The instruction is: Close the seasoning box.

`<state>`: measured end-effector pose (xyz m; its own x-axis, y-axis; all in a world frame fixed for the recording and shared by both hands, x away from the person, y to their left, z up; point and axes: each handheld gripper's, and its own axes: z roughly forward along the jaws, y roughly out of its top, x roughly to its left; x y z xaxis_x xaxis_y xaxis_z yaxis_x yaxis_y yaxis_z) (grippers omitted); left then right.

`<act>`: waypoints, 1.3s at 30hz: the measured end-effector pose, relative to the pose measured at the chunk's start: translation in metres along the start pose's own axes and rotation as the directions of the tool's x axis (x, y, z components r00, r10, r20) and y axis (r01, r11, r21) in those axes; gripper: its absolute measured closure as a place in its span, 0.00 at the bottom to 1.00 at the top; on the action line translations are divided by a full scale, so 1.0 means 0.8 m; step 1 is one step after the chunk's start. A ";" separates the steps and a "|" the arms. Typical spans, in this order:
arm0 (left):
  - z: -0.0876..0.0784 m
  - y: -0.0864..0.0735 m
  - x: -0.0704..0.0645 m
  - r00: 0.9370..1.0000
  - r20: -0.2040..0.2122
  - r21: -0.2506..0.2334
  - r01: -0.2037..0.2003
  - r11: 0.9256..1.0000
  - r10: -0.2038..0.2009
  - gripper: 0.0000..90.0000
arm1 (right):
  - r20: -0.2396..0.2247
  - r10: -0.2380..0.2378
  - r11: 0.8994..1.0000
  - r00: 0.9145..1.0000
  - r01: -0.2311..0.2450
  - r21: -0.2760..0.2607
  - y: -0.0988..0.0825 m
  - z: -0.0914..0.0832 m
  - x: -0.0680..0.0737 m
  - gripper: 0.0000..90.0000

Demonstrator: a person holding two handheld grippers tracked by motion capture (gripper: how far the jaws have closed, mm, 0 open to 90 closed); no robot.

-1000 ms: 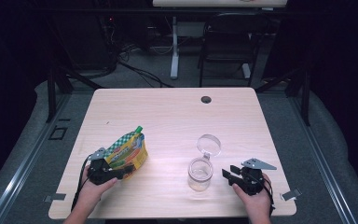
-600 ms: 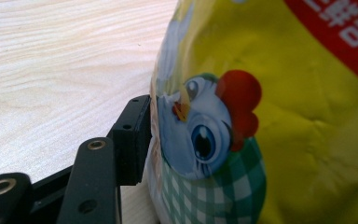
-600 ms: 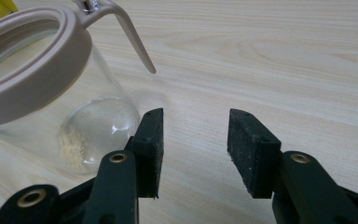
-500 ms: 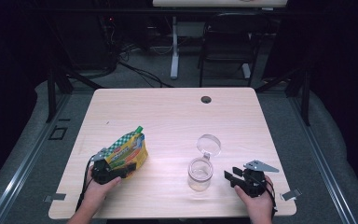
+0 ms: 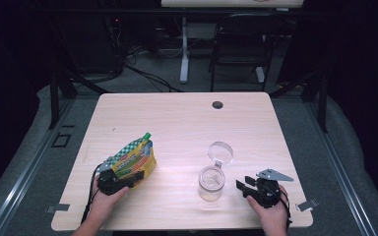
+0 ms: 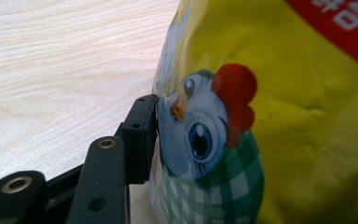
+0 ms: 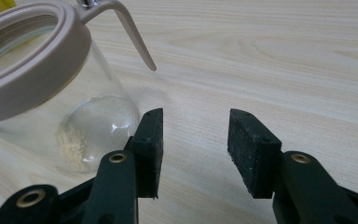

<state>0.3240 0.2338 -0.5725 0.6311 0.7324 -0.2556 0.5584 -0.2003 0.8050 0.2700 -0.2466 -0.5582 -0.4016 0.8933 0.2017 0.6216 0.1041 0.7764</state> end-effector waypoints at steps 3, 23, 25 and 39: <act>0.001 -0.001 0.000 1.000 -0.002 -0.001 -0.003 1.000 0.003 0.60 | 0.000 0.000 1.000 1.000 0.000 0.001 0.000 0.000 0.000 0.62; 0.000 -0.002 -0.004 0.999 -0.031 -0.009 -0.010 1.000 0.009 0.68 | 0.000 -0.004 1.000 1.000 0.004 0.004 0.000 0.002 0.001 0.62; 0.000 -0.002 -0.004 0.999 -0.031 -0.009 -0.010 1.000 0.010 0.68 | -0.001 -0.003 1.000 1.000 0.003 0.002 0.000 0.002 0.001 0.62; -0.003 0.001 -0.007 1.000 -0.014 -0.020 -0.021 1.000 0.021 0.69 | -0.002 -0.003 1.000 1.000 0.003 -0.003 0.000 0.001 0.001 0.62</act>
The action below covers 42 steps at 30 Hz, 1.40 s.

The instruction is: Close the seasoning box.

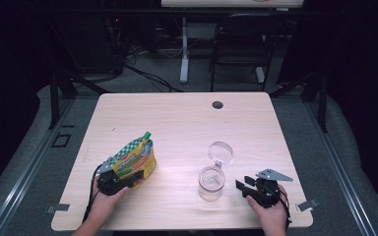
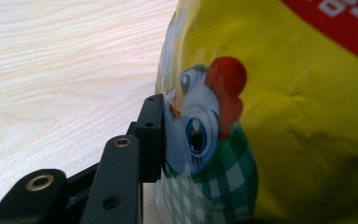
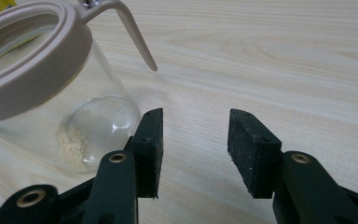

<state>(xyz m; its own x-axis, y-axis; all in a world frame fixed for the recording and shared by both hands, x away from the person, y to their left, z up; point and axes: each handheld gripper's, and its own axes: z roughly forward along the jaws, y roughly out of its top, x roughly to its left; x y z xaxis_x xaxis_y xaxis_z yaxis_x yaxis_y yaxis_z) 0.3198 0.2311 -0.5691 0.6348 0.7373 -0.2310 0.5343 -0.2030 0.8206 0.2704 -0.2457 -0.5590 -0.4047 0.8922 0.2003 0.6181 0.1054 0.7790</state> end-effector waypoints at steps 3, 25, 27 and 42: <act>-0.002 0.001 -0.002 1.000 0.002 -0.005 -0.009 1.000 0.009 0.69 | 0.001 -0.001 1.000 1.000 0.001 0.001 0.000 -0.001 0.000 0.62; -0.016 0.016 -0.029 0.986 -0.044 0.012 -0.163 0.987 0.163 0.69 | 0.052 -0.113 0.989 0.992 0.117 -0.087 0.007 -0.014 0.015 0.62; -0.019 0.017 -0.033 0.983 -0.054 0.017 -0.174 0.985 0.175 0.69 | 0.059 -0.115 0.990 0.992 0.120 -0.081 0.007 -0.015 0.016 0.62; -0.027 0.025 -0.050 0.967 -0.087 0.023 -0.238 0.971 0.239 0.69 | 0.093 -0.151 0.975 0.984 0.164 -0.147 0.014 -0.034 0.023 0.69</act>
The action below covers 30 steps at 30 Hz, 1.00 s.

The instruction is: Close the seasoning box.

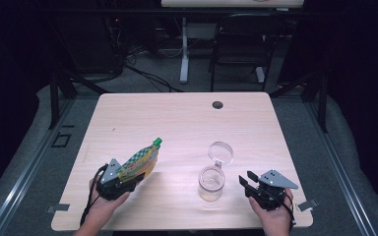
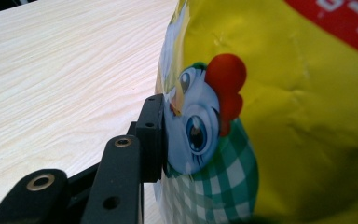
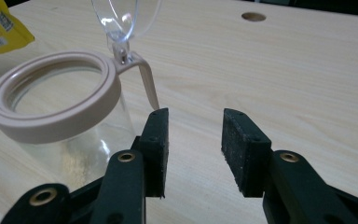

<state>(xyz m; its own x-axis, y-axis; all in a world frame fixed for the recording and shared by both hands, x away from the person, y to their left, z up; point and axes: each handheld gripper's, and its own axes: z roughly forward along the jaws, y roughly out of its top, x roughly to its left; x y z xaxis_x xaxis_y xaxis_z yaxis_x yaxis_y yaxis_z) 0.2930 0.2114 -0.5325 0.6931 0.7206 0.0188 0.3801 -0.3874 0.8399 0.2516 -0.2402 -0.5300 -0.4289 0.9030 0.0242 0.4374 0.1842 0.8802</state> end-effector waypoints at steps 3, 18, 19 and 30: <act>0.000 0.002 -0.003 1.000 -0.010 -0.003 -0.005 1.000 0.005 0.69 | 0.008 -0.017 1.000 1.000 0.017 -0.022 0.004 -0.004 0.004 0.72; 0.001 0.009 -0.019 0.994 -0.042 0.026 -0.095 0.995 0.096 0.69 | 0.000 -0.110 0.994 0.994 0.110 -0.022 0.016 -0.013 0.023 0.71; 0.001 0.010 -0.020 0.993 -0.045 0.030 -0.107 0.994 0.108 0.69 | 0.003 -0.112 0.993 0.994 0.112 -0.026 0.016 -0.013 0.025 0.71; 0.008 0.012 -0.040 0.975 -0.059 0.063 -0.211 0.975 0.214 0.69 | -0.019 -0.146 0.989 0.989 0.146 0.013 0.016 -0.011 0.030 0.77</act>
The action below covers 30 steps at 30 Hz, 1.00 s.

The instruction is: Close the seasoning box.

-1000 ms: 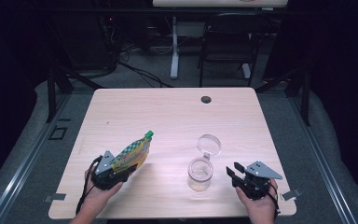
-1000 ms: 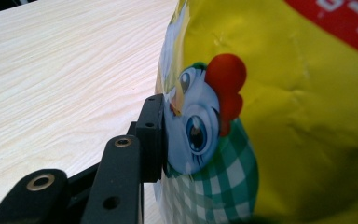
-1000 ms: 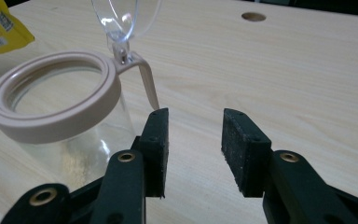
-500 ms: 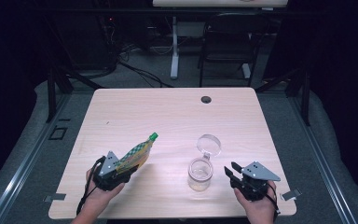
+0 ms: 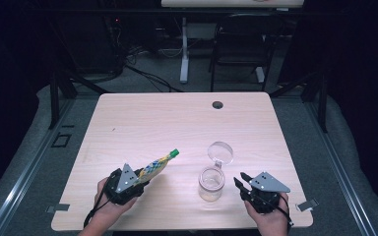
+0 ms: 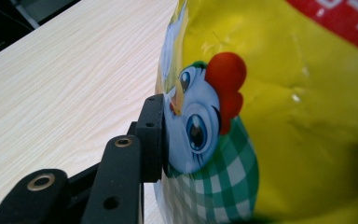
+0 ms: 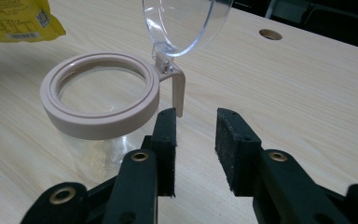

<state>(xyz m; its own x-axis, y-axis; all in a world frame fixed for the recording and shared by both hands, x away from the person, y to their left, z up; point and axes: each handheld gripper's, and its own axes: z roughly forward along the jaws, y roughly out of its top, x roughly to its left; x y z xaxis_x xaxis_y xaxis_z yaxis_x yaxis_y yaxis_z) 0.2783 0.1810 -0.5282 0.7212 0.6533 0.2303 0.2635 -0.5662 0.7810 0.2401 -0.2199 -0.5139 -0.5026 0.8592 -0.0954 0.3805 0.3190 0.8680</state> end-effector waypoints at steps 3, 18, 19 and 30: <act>0.001 0.002 -0.004 1.000 -0.005 0.002 -0.021 1.000 0.021 0.70 | -0.001 -0.013 1.000 1.000 0.013 -0.006 0.001 -0.001 0.001 0.78; 0.008 0.019 -0.020 0.983 -0.076 0.041 -0.163 0.986 0.166 0.70 | -0.040 -0.068 0.997 0.997 0.066 -0.043 0.007 -0.001 0.013 0.80; 0.008 0.021 -0.022 0.980 -0.080 0.043 -0.181 0.983 0.184 0.70 | -0.043 -0.067 0.997 0.997 0.065 -0.048 0.008 -0.002 0.014 0.80; 0.017 0.045 -0.033 0.951 -0.109 0.057 -0.284 0.957 0.288 0.70 | -0.056 -0.106 0.992 0.993 0.102 -0.074 0.016 -0.002 0.025 0.80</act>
<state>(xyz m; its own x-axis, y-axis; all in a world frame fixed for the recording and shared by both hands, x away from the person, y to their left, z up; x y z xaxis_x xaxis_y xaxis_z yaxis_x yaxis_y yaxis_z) 0.2777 0.1365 -0.5136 0.6919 0.5132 0.5079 0.0840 -0.7559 0.6493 0.2339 -0.1994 -0.5043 -0.5830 0.7966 -0.1596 0.2687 0.3745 0.8875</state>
